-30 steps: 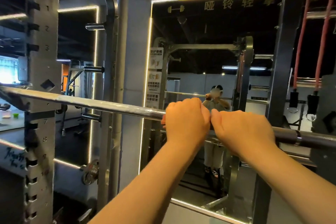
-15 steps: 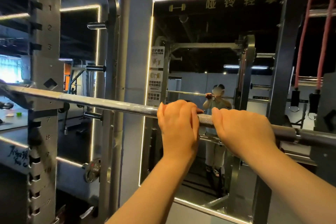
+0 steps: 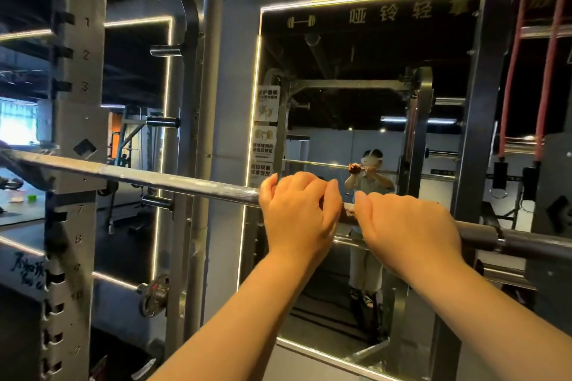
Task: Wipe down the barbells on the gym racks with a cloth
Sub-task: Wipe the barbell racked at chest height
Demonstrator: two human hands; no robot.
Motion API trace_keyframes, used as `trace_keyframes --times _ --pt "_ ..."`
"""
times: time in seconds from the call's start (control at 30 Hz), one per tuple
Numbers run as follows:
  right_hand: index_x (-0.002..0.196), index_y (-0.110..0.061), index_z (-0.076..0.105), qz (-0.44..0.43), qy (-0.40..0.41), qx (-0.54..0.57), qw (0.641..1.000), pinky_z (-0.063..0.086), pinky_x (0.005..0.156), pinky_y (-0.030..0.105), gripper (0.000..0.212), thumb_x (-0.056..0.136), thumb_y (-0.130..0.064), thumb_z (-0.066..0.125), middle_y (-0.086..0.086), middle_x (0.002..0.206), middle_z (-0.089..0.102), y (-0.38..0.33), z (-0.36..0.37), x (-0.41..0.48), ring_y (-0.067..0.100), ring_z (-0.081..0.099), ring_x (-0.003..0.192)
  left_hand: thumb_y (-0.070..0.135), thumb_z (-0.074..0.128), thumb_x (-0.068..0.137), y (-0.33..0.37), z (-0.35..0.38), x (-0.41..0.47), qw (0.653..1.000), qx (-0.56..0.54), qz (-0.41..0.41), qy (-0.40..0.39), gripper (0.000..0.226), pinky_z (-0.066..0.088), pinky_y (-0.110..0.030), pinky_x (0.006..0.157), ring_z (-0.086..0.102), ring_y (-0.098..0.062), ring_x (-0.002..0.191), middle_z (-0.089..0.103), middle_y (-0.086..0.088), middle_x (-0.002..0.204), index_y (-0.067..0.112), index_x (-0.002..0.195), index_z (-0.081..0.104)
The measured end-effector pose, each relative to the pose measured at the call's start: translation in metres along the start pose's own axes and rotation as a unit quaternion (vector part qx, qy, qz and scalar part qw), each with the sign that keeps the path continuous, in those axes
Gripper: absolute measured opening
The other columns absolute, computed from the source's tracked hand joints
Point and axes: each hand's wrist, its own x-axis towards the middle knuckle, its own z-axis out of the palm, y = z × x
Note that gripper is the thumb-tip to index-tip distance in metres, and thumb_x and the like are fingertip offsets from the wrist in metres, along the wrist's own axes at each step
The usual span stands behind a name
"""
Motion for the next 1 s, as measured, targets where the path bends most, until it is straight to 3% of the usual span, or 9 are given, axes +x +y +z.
trace_keyframes --times 0.13,0.2,0.33,0.5,0.6,0.67,0.77,0.83,1.0 --pt "0.104 -0.025 0.051 -0.009 0.011 -0.014 1.000 0.028 0.048 0.029 0.051 0.104 -0.045 0.004 -0.007 0.069 0.043 -0.001 0.002 0.000 0.013 0.044 0.057 0.038 0.040 0.105 0.003 0.012 -0.037 0.992 -0.114 -0.005 0.049 0.034 0.017 -0.061 0.120 0.043 -0.017 0.136 0.056 0.005 0.131 0.026 0.119 0.069" --pt "0.107 -0.024 0.052 -0.009 0.007 -0.019 1.000 0.025 0.046 0.028 0.051 0.104 -0.044 0.005 -0.007 0.069 0.041 -0.001 0.001 -0.001 0.012 0.041 0.056 0.031 0.045 0.099 0.005 0.020 -0.058 0.989 -0.143 -0.016 0.042 0.047 0.010 -0.063 0.123 0.019 -0.020 0.153 0.034 0.011 0.155 0.031 0.146 0.048" --pt "0.094 -0.027 0.050 0.001 0.020 0.012 1.000 0.036 0.050 0.028 0.053 0.104 -0.045 0.001 -0.008 0.069 0.048 -0.001 0.000 -0.001 0.012 0.051 0.059 0.027 0.043 0.094 0.011 0.021 -0.077 0.976 -0.210 -0.063 0.002 0.070 0.006 -0.025 0.124 -0.005 -0.011 0.155 0.004 0.026 0.162 0.053 0.154 0.019" --pt "0.088 -0.028 0.046 0.007 0.031 0.035 0.999 0.041 0.051 0.025 0.051 0.104 -0.045 0.001 -0.008 0.069 0.051 -0.002 -0.001 -0.002 0.010 0.055 0.060 0.017 0.052 0.099 0.030 0.021 -0.068 0.927 -0.306 -0.207 0.066 0.064 0.034 -0.010 0.109 0.027 -0.002 0.140 0.007 0.023 0.151 0.065 0.133 0.028" --pt "0.092 -0.025 0.050 0.005 0.026 0.039 0.999 0.053 0.059 0.028 0.052 0.104 -0.046 0.004 -0.008 0.072 0.055 -0.002 0.000 -0.003 0.010 0.058 0.062 0.023 0.054 0.099 0.056 0.021 -0.076 0.887 -0.344 -0.304 0.050 0.041 0.052 -0.029 0.099 0.046 -0.017 0.122 0.020 -0.001 0.152 0.043 0.127 0.032" --pt "0.097 -0.025 0.051 -0.005 0.020 0.028 0.999 0.052 0.057 0.027 0.048 0.105 -0.046 0.008 -0.008 0.075 0.055 -0.002 0.000 -0.002 0.012 0.058 0.064 0.043 0.052 0.101 0.065 0.014 -0.071 0.824 -0.432 -0.364 0.040 0.036 0.056 -0.042 0.095 0.053 -0.029 0.115 0.041 -0.024 0.138 0.027 0.127 0.032" --pt "0.109 -0.024 0.052 -0.013 0.002 0.018 1.000 0.038 0.049 0.028 0.051 0.105 -0.045 0.006 -0.008 0.076 0.048 0.000 0.001 0.001 0.014 0.051 0.063 0.029 0.035 0.110 0.059 0.002 -0.041 0.709 -0.524 -0.458 0.110 0.010 0.058 -0.028 0.072 0.063 -0.022 0.096 0.056 -0.014 0.117 0.028 0.113 0.044" --pt "0.102 -0.024 0.054 0.000 0.002 0.024 1.000 0.049 0.055 0.029 0.054 0.105 -0.045 0.005 -0.008 0.073 0.051 0.000 0.001 0.002 0.013 0.055 0.063 0.031 0.032 0.111 0.049 -0.001 -0.025 0.671 -0.523 -0.501 0.160 0.011 0.055 -0.030 0.072 0.061 -0.023 0.100 0.054 -0.012 0.120 0.030 0.115 0.042" --pt "0.083 -0.026 0.049 0.028 0.003 0.049 0.998 0.055 0.062 0.032 0.055 0.104 -0.049 0.004 -0.006 0.066 0.052 -0.003 -0.001 0.002 0.011 0.054 0.058 0.032 0.034 0.110 0.064 0.004 -0.025 0.682 -0.531 -0.488 0.120 0.015 0.057 -0.029 0.072 0.064 -0.022 0.101 0.054 -0.015 0.120 0.027 0.124 0.036"
